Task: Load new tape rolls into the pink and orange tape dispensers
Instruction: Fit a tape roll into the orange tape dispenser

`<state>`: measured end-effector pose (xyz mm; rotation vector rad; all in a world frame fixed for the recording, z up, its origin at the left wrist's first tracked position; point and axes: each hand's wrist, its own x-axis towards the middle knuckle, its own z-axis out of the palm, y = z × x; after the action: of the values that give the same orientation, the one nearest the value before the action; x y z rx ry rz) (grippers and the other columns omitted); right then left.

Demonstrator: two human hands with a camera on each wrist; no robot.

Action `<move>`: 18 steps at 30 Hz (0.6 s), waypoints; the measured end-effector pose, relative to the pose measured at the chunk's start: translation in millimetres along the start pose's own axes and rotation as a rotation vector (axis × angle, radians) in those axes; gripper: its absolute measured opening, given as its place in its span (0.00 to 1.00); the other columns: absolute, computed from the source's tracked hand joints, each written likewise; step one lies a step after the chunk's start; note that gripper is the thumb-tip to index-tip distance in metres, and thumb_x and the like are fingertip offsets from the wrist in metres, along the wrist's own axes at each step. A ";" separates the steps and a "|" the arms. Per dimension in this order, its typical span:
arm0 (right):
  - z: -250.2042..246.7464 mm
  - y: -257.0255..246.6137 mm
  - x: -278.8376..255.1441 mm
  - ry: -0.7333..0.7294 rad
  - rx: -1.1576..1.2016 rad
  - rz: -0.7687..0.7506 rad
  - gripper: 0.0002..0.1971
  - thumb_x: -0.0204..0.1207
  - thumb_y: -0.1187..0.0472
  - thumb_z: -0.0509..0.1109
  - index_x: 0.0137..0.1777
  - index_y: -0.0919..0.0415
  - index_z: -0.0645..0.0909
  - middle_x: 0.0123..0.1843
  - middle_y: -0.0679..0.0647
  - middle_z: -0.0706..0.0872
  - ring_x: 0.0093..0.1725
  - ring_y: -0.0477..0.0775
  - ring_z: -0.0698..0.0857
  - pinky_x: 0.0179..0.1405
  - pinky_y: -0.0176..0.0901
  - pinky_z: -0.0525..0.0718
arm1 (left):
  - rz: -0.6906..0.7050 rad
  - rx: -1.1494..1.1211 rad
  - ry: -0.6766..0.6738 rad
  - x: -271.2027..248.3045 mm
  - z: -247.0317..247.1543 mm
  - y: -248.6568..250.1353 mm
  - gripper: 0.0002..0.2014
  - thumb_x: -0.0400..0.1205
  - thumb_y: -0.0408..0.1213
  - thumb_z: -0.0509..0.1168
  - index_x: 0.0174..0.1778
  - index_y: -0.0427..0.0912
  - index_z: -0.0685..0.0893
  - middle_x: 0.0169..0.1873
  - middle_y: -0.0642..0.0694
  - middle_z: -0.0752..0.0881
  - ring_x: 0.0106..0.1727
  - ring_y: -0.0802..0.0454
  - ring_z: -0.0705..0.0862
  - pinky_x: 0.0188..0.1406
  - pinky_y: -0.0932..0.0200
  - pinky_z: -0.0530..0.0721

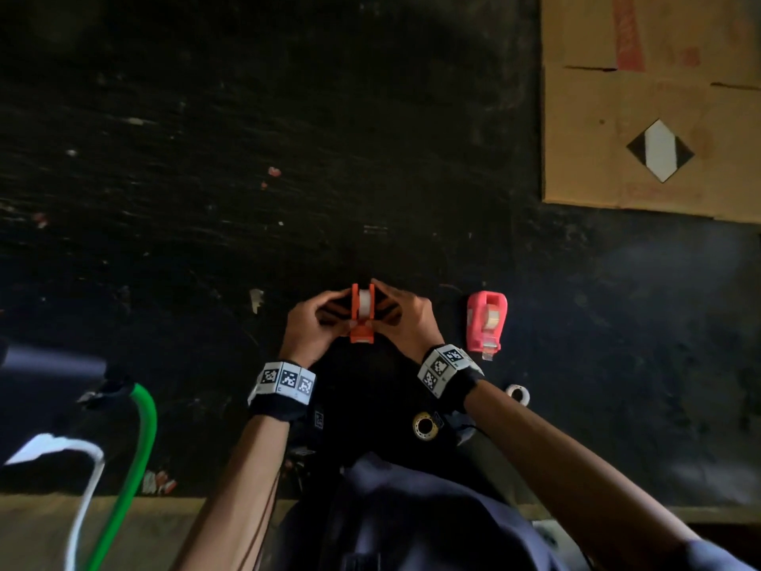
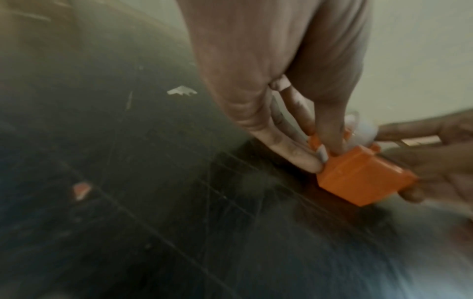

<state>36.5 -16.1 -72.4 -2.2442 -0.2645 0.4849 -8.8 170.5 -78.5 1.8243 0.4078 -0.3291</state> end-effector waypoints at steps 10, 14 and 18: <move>-6.7 -19.8 -13.9 0.186 -0.370 -0.423 0.15 0.71 0.61 0.80 0.59 0.61 0.88 0.59 0.54 0.88 0.58 0.59 0.83 0.50 0.52 0.85 | -0.024 0.123 0.006 1.5 4.2 6.5 0.35 0.65 0.29 0.82 0.69 0.48 0.84 0.46 0.48 0.92 0.46 0.57 0.90 0.56 0.61 0.86; -1.5 -23.2 -18.7 0.160 -0.543 -0.527 0.13 0.71 0.59 0.75 0.55 0.60 0.90 0.57 0.51 0.92 0.56 0.60 0.83 0.48 0.53 0.81 | -0.068 0.136 0.039 -0.3 6.6 10.0 0.28 0.64 0.29 0.83 0.60 0.46 0.89 0.40 0.52 0.92 0.34 0.75 0.86 0.42 0.79 0.82; -3.8 -34.4 -16.1 0.152 -0.611 -0.441 0.17 0.70 0.53 0.72 0.56 0.59 0.90 0.57 0.49 0.92 0.57 0.59 0.82 0.51 0.53 0.81 | -0.082 0.164 0.055 -1.0 6.1 12.0 0.25 0.63 0.30 0.83 0.56 0.49 0.90 0.37 0.54 0.91 0.33 0.73 0.86 0.45 0.76 0.84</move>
<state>22.4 -1.7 -39.9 -2.6758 -0.9033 -0.0166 -4.5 161.4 -69.4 1.9841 0.5070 -0.3788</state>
